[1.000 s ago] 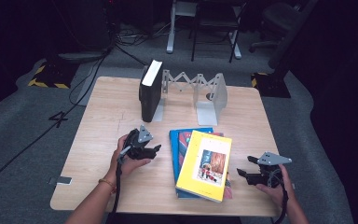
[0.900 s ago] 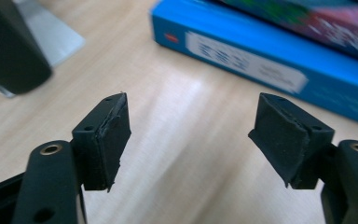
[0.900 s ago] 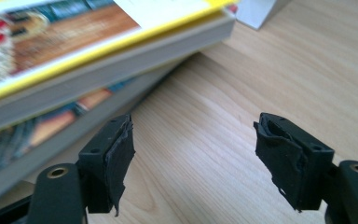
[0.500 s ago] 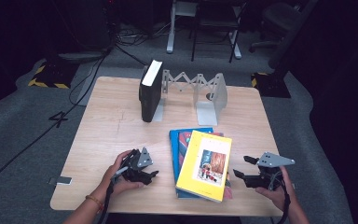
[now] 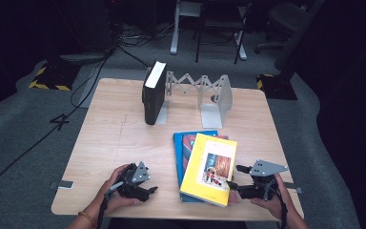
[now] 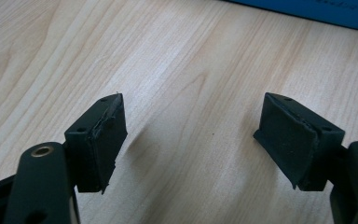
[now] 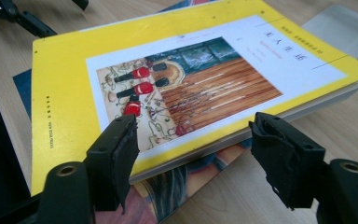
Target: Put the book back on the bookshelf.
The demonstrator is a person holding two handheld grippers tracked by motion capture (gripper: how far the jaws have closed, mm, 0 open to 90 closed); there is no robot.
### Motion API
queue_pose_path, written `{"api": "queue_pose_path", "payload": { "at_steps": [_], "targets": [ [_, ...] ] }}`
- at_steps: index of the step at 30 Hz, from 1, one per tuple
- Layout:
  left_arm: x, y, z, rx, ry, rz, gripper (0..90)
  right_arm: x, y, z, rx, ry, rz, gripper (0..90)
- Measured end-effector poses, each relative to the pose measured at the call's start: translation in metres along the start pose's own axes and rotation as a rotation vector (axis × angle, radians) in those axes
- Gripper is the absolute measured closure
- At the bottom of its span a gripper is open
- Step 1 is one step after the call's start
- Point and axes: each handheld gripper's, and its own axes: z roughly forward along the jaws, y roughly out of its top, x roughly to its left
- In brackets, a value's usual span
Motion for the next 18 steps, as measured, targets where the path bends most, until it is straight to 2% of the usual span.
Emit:
{"api": "queue_pose_path", "payload": {
  "at_steps": [3, 6, 9, 11, 12, 13, 18],
  "targets": [
    [0.001, -0.002, 0.002, -0.017, -0.012, -0.017, 22.5, 0.002, -0.001, 0.007, 0.044, -0.008, 0.006, 28.8],
    [0.002, -0.003, 0.003, -0.027, -0.020, -0.034, 20.4, -0.004, -0.003, 0.011, 0.051, 0.007, 0.073, 23.1],
    [0.003, -0.004, 0.005, -0.037, -0.036, -0.052, 19.8, -0.013, -0.006, 0.015, 0.061, 0.052, 0.127, 18.2],
    [0.004, -0.004, 0.006, -0.042, -0.049, -0.056, 19.0, -0.018, -0.006, 0.017, 0.069, 0.081, 0.135, 15.6],
    [0.004, -0.004, 0.006, -0.042, -0.049, -0.056, 18.4, -0.018, -0.006, 0.017, 0.069, 0.081, 0.135, 15.6],
    [0.006, -0.003, 0.007, -0.036, -0.056, -0.065, 17.7, -0.025, -0.006, 0.021, 0.077, 0.127, 0.145, 13.5],
    [0.006, -0.003, 0.007, -0.034, -0.058, -0.064, 17.4, -0.032, -0.005, 0.028, 0.081, 0.183, 0.143, 10.8]
  ]
}}
